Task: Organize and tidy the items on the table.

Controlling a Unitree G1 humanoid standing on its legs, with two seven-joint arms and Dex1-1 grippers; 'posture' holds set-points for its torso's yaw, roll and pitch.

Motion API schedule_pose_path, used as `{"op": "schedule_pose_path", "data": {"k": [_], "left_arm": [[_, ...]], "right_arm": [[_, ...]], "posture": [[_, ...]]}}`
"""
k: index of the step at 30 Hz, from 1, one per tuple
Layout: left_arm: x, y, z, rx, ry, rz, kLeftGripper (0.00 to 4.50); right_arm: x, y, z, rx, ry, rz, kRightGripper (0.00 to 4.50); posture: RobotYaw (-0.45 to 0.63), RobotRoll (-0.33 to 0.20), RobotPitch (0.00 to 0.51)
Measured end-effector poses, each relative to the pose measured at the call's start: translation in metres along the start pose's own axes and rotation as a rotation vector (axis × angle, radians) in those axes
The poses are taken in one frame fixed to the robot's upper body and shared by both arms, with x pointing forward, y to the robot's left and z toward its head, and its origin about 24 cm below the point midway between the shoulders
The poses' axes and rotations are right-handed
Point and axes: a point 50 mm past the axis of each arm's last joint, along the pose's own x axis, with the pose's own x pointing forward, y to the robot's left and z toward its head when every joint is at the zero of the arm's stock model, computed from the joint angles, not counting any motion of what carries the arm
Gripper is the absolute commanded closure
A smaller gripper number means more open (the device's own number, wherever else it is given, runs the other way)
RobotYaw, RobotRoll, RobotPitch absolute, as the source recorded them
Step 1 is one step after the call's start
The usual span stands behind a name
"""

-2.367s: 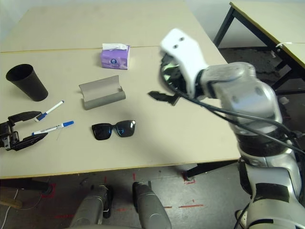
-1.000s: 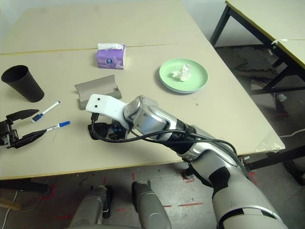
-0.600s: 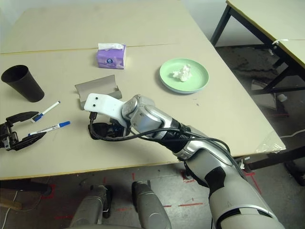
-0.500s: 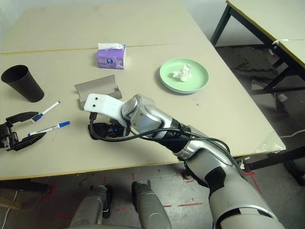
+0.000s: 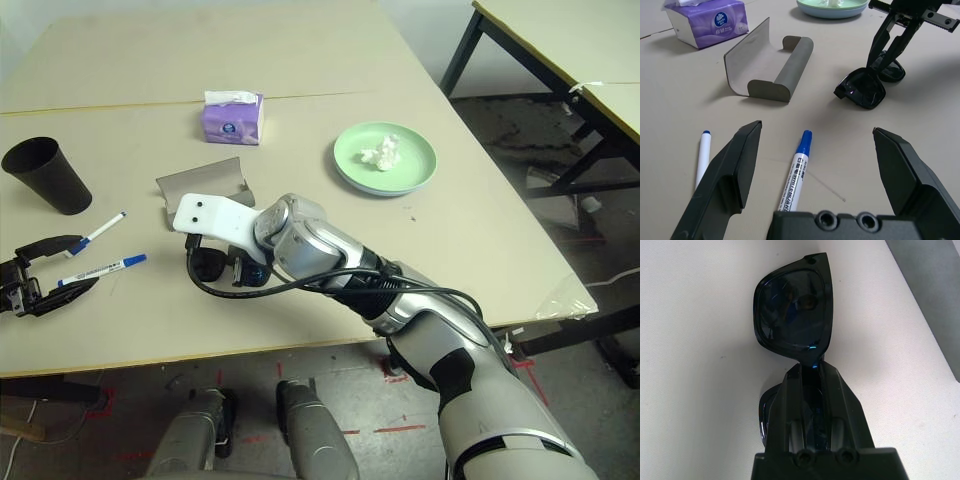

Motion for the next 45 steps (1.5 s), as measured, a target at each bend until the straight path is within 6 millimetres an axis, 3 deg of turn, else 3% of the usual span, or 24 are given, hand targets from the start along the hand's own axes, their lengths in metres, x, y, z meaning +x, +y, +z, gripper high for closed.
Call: {"op": "schedule_pose_path", "data": {"k": [7,13,19,28,36,45], "left_arm": [[0.000,0.000,0.000,-0.008,0.001,0.000,0.00],[0.003,0.002,0.002,-0.003,-0.001,-0.004,0.00],[0.007,0.004,0.003,0.005,-0.004,-0.012,0.00],[0.010,0.003,0.002,-0.006,-0.007,-0.002,0.00],[0.009,-0.001,0.003,-0.016,0.000,0.002,0.00],[0.009,-0.006,0.005,-0.022,0.003,0.005,0.00]], "right_arm": [[-0.006,-0.005,0.001,-0.007,0.003,-0.002,4.29],[-0.049,-0.039,0.022,-0.057,-0.045,-0.135,4.29],[-0.059,-0.054,0.040,-0.103,-0.078,-0.183,4.29],[-0.035,-0.079,0.045,-0.250,-0.100,-0.299,4.29],[-0.002,-0.080,0.048,-0.427,-0.114,-0.280,4.29],[0.006,-0.083,0.058,-0.578,-0.139,-0.298,4.29]], "posture": [[-0.06,0.000,0.216],[-0.07,0.000,0.211],[-0.08,0.000,0.206],[-0.06,0.000,0.212],[-0.03,0.000,0.219],[-0.03,0.000,0.221]]}}
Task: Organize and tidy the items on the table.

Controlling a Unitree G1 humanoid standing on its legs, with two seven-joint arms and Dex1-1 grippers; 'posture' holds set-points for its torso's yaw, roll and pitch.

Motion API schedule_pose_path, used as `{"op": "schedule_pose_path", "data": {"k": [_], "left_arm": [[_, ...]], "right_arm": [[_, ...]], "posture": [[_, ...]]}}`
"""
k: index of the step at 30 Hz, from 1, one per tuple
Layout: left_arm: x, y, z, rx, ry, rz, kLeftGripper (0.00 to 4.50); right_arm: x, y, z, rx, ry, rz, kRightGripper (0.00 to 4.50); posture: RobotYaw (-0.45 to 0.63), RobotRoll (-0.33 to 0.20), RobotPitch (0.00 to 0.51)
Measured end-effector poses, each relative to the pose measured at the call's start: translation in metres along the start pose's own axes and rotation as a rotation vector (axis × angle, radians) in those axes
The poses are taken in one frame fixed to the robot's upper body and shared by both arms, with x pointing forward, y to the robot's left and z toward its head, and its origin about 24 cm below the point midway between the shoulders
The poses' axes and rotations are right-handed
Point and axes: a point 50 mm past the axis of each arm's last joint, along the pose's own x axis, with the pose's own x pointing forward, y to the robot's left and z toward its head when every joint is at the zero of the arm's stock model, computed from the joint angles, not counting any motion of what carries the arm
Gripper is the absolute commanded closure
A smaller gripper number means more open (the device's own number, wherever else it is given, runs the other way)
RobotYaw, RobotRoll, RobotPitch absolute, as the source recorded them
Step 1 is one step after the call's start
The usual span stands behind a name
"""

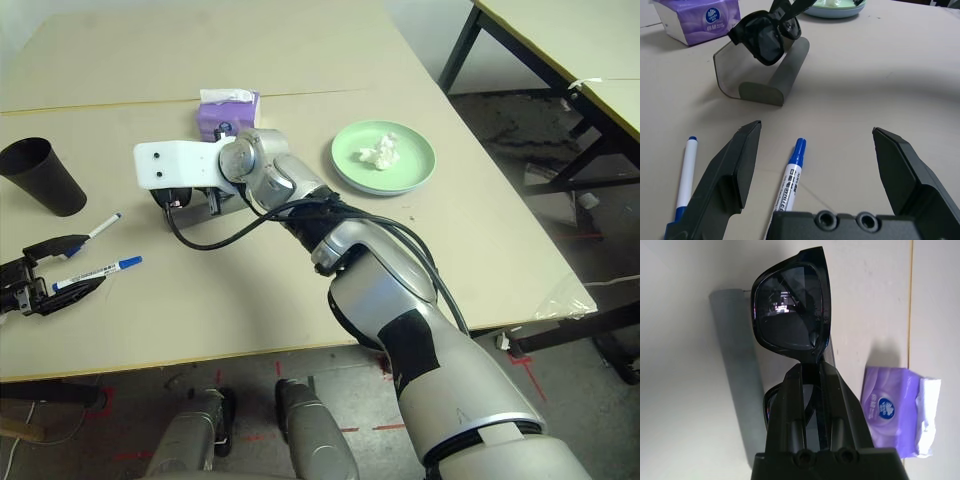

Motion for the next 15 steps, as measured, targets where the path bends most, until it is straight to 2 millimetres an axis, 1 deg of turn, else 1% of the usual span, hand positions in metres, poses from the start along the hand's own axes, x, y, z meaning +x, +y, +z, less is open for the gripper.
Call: {"op": "schedule_pose_path", "data": {"k": [6,15], "left_arm": [[0.001,-0.001,0.002,0.000,0.001,0.003,0.00],[0.003,-0.004,0.005,0.009,0.001,-0.001,0.00]], "right_arm": [[0.003,-0.003,-0.004,-0.031,0.013,-0.011,4.29],[0.005,0.002,-0.016,-0.025,0.036,-0.009,4.29]], "posture": [[-0.02,0.000,0.224],[0.00,0.000,0.229]]}}
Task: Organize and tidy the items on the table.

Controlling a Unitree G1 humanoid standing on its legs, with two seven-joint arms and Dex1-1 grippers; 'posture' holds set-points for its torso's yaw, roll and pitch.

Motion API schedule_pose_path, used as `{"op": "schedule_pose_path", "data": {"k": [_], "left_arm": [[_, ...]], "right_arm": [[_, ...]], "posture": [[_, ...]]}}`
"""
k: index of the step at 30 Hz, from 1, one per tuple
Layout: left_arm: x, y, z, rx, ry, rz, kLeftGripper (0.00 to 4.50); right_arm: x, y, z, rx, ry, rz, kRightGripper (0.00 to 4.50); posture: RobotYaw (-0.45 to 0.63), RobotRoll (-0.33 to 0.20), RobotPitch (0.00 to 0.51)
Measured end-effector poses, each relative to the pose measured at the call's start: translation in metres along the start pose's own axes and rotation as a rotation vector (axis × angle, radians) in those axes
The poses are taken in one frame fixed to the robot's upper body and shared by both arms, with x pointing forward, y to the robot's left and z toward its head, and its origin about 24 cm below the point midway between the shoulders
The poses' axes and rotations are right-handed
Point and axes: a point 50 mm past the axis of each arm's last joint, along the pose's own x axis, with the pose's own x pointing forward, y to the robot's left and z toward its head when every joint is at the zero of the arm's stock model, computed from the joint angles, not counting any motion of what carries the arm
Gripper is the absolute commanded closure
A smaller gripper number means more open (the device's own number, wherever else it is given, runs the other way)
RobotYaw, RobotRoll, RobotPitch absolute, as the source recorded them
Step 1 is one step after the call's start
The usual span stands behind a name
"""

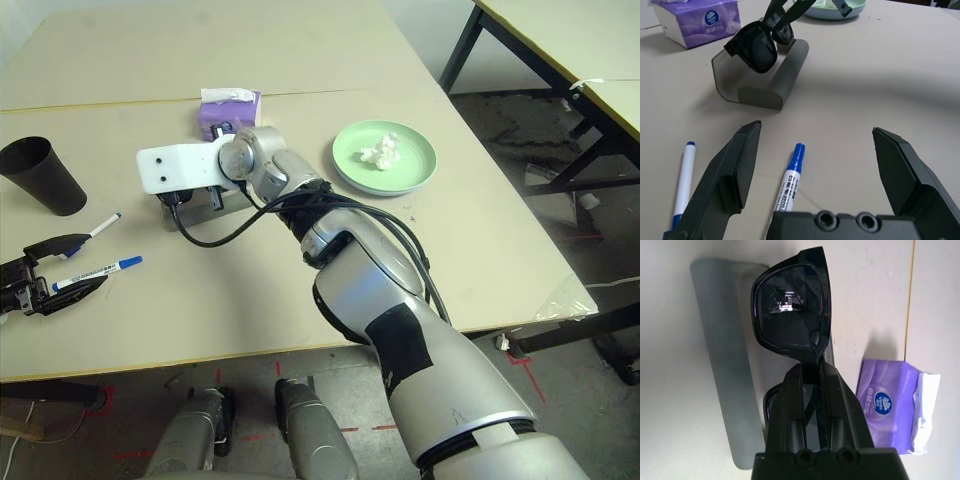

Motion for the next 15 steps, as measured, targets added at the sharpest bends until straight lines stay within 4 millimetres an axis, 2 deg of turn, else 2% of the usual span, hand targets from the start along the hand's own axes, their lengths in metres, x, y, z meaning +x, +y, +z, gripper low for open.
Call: {"op": "schedule_pose_path", "data": {"k": [15], "left_arm": [[0.003,-0.002,0.007,0.011,-0.023,0.002,0.00]], "right_arm": [[0.009,0.012,-0.001,0.018,-0.010,0.002,4.29]], "posture": [[0.02,0.000,0.232]]}}
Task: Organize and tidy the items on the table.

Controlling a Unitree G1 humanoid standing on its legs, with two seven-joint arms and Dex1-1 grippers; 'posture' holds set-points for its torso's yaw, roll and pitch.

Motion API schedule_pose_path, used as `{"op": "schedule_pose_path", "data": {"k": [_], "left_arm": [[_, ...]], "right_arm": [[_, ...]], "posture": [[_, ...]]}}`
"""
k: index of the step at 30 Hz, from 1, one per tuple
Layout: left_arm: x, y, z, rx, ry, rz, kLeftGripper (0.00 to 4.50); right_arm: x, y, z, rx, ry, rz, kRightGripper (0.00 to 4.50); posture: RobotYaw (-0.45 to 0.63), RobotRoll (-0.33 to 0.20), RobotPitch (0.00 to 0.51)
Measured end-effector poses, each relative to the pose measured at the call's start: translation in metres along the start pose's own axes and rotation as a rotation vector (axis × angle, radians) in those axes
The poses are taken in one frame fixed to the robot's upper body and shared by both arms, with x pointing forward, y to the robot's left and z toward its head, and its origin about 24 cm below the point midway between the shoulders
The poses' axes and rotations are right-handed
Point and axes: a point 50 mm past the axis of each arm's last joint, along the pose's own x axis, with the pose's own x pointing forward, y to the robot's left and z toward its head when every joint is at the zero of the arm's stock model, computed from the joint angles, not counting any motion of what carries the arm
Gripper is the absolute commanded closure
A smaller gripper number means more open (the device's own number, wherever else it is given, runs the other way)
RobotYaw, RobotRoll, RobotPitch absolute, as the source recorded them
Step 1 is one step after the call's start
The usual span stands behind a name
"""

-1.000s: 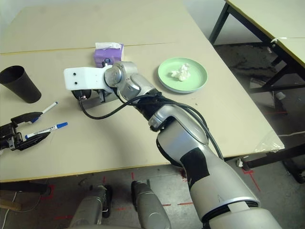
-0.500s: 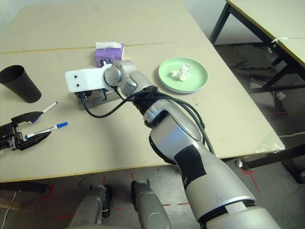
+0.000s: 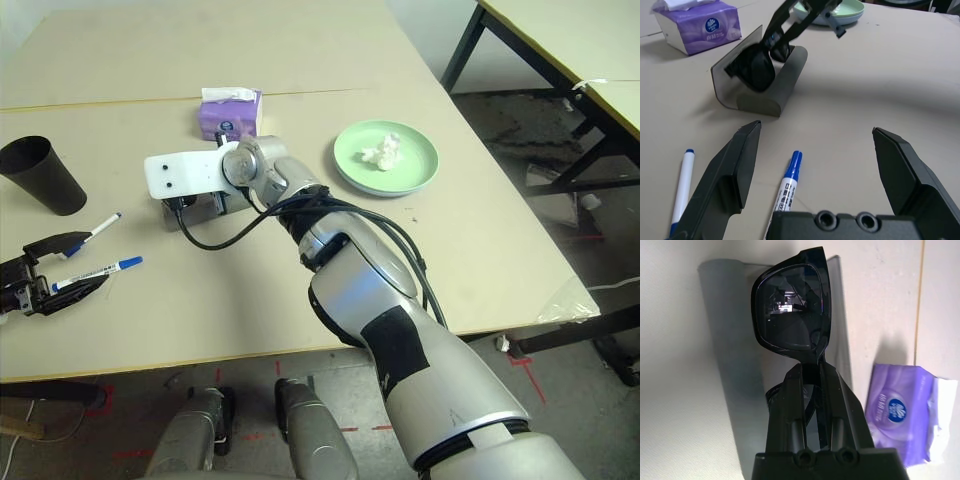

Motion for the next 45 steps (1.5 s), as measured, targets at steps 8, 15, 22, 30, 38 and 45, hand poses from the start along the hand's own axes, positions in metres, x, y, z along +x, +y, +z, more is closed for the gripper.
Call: {"op": "schedule_pose_path", "data": {"k": [8,15,22,30,38,45], "left_arm": [[0.001,-0.001,0.001,0.002,-0.008,0.001,0.00],[0.002,-0.001,0.000,-0.001,-0.016,0.000,0.00],[0.006,0.000,0.000,-0.001,-0.031,0.003,0.00],[0.005,0.002,-0.004,-0.014,-0.034,0.017,0.00],[0.002,0.007,-0.006,-0.023,-0.037,0.037,0.00],[0.002,0.011,-0.007,-0.023,-0.039,0.035,0.00]], "right_arm": [[0.004,0.011,-0.006,0.025,0.008,0.028,4.29],[0.001,0.009,-0.007,0.049,0.008,0.057,2.58],[-0.004,-0.001,-0.006,0.055,0.008,0.032,0.12],[-0.011,-0.005,-0.013,0.093,0.033,0.066,0.05],[-0.085,-0.030,-0.028,0.370,-0.042,0.062,0.05],[-0.155,-0.018,-0.037,0.684,-0.168,0.010,0.05]], "posture": [[0.01,0.000,0.235],[0.00,0.000,0.227],[0.00,0.000,0.225],[-0.02,0.000,0.222],[-0.04,0.000,0.221],[-0.06,0.000,0.220]]}}
